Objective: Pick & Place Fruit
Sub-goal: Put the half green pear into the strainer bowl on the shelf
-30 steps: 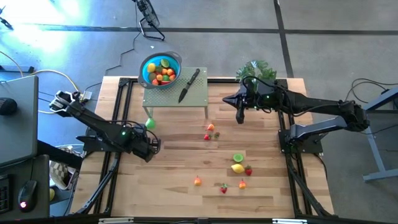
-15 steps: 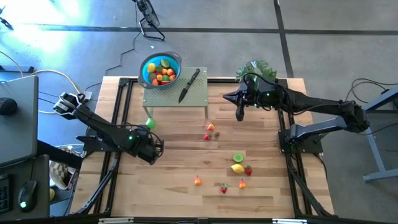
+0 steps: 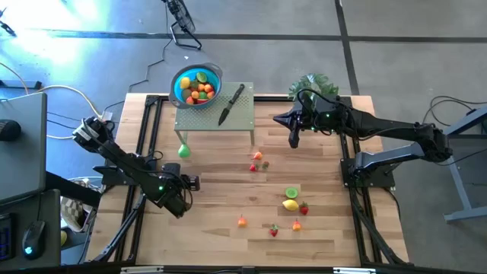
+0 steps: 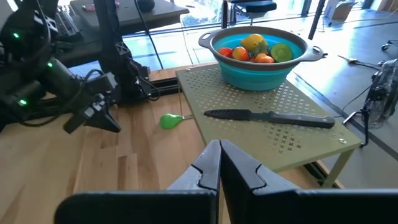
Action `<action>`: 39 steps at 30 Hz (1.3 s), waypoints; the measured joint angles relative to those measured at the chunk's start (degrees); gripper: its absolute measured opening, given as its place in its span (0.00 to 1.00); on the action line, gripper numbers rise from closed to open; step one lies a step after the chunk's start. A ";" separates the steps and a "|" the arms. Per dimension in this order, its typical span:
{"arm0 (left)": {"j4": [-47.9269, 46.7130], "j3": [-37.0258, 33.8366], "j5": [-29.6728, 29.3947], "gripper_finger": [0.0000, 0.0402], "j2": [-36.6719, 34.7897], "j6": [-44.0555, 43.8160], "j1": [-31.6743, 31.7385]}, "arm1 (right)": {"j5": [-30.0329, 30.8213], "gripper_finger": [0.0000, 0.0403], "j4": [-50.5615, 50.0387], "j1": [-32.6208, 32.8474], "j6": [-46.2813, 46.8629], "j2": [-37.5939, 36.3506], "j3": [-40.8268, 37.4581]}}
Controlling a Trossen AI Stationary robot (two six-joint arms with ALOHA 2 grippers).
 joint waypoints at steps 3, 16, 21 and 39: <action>-1.39 -0.01 -1.08 0.00 1.52 -0.13 0.06 | -0.77 0.00 -0.04 0.00 0.30 0.00 0.00; -6.26 -0.03 0.10 0.00 4.40 -0.52 0.04 | -0.60 0.01 0.02 0.00 5.30 0.02 0.00; -6.78 -0.03 1.20 0.04 4.40 2.52 2.70 | -0.60 0.00 0.02 0.00 8.97 0.01 0.00; -5.36 -0.03 3.43 0.91 4.40 3.32 14.57 | -0.83 0.00 0.04 1.74 13.63 0.02 0.00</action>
